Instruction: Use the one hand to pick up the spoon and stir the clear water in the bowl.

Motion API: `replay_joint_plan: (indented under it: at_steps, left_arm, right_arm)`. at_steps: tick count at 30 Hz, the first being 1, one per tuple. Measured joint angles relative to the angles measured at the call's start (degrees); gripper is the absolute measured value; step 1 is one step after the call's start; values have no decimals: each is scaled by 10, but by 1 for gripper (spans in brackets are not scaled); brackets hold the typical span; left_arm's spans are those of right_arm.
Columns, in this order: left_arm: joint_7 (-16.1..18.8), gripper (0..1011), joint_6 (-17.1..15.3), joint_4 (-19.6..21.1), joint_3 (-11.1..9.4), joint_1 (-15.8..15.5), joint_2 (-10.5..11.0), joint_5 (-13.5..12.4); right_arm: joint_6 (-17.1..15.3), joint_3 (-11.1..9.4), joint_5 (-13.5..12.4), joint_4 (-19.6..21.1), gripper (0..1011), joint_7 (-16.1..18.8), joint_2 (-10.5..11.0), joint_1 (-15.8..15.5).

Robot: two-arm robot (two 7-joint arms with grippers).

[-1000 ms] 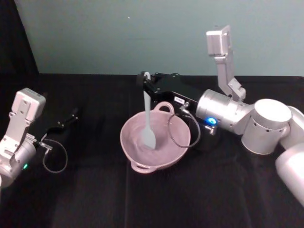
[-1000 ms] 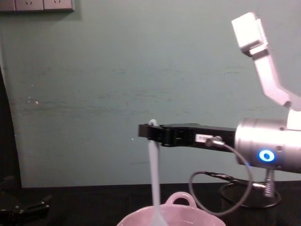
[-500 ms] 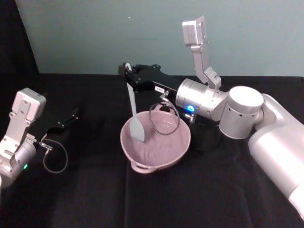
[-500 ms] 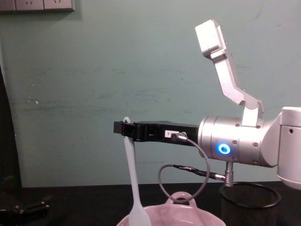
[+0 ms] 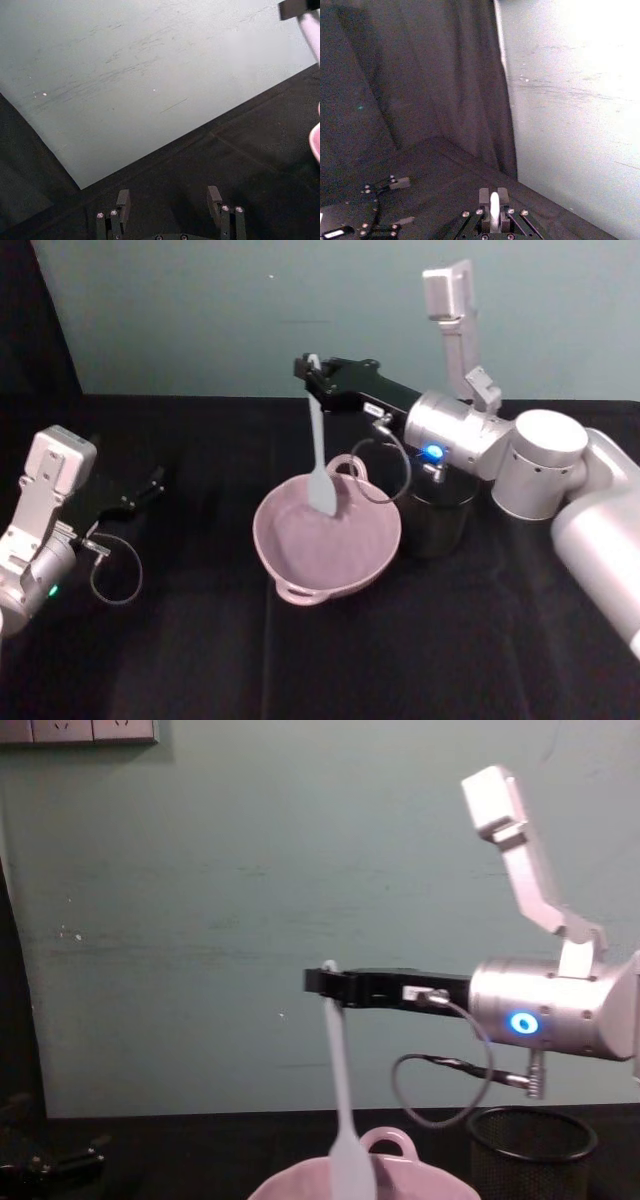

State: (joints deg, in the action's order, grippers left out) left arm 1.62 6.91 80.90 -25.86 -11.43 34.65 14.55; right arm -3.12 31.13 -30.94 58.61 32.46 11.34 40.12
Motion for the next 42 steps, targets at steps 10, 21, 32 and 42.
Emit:
replay_joint_plan:
  at_steps: [10,21,32,42]
  left_arm:
    - [0,1011,0,0,0,0,0,0]
    - [0,1011,0,0,0,0,0,0]
    - [0,1011,0,0,0,0,0,0]
    - [0,1011,0,0,0,0,0,0]
  right_arm:
    - [-20,-28,-4,75,109,-23,43,-51]
    - [-52,-3,-16,135,108,-8,51,-78]
    - [-47,6,-25,145,109,-8,53,-76]
    - [-37,-9,-29,193,108,-24,72,-80]
